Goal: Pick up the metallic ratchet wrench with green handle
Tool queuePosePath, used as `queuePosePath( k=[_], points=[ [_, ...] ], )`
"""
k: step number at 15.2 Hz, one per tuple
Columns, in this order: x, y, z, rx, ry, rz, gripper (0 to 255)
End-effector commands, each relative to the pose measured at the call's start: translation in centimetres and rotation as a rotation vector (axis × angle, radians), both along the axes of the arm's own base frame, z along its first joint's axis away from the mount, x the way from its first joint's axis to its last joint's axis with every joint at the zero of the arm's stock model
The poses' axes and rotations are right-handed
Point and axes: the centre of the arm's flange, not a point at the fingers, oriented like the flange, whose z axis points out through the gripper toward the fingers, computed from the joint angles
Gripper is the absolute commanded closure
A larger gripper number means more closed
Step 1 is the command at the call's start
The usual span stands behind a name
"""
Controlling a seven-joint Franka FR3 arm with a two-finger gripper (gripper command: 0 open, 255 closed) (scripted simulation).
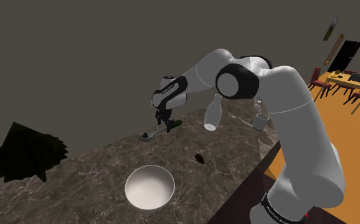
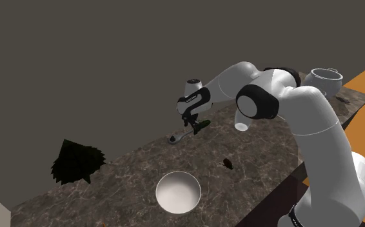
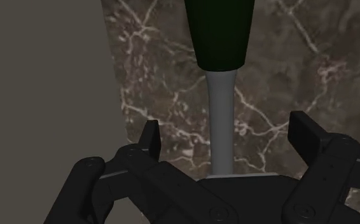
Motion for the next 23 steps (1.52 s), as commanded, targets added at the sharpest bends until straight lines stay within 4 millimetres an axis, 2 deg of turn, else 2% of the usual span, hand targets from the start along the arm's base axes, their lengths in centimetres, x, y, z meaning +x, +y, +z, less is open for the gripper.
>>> queuePosePath(
  k=[1,2,3,12,23],
  points=[
    [0.0,-0.1,-0.8,0.0,-0.001,0.0,0],
    [0.0,-0.1,-0.8,0.0,-0.001,0.0,0],
    [0.0,0.0,-0.8,0.0,-0.001,0.0,255],
    [0.0,-0.1,-0.8,0.0,-0.001,0.0,255],
    [0.0,-0.1,5.0,0.0,-0.001,0.0,255]
  ],
)
